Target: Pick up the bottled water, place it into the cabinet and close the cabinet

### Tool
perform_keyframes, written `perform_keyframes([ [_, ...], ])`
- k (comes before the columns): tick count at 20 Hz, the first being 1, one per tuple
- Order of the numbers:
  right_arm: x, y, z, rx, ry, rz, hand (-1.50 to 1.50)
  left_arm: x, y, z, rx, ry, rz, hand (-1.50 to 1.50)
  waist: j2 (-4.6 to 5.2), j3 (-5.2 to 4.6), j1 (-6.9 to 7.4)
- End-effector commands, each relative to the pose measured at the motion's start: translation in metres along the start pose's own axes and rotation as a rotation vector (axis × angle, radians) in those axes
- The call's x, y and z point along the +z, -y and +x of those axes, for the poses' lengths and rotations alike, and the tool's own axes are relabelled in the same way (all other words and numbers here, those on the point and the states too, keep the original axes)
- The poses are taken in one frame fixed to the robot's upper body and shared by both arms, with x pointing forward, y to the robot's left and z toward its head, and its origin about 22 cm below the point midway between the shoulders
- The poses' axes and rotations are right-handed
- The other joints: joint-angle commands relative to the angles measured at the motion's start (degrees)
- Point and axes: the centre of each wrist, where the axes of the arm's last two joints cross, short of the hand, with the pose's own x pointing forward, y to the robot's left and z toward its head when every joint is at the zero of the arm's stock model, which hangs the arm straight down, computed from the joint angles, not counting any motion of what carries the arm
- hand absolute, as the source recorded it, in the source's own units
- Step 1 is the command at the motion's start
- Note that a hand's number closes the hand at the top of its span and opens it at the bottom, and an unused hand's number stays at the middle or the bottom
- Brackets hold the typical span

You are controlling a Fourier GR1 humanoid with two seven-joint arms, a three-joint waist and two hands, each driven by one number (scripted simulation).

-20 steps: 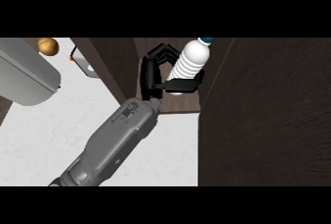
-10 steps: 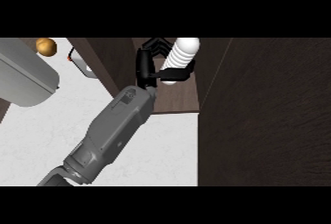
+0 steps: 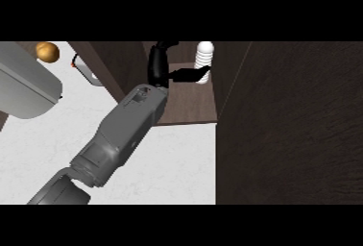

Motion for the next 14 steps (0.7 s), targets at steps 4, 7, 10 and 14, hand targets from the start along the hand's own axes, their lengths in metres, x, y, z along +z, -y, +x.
perform_keyframes([
  [4, -0.006, 0.001, 0.011, -0.020, 0.071, 0.027, -1.50, -0.010, -0.003, -0.001, -0.016, -0.018, 0.007, -1.50, 0.32, 0.00, -0.44],
  [7, -0.011, -0.012, 0.021, -0.028, 0.083, 0.036, -1.50, -0.011, -0.005, 0.001, 0.047, 0.009, -0.011, -1.50, 0.14, -0.05, -0.12],
  [10, -0.010, -0.012, 0.017, -0.018, 0.067, 0.033, -1.50, -0.016, 0.004, 0.021, 0.116, 0.050, -0.032, -1.50, -0.23, -0.02, 0.07],
  [14, -0.015, -0.005, 0.015, 0.009, 0.055, 0.005, -1.50, -0.017, 0.006, 0.033, 0.280, 0.093, -0.083, -1.50, -0.61, -0.03, 1.64],
])
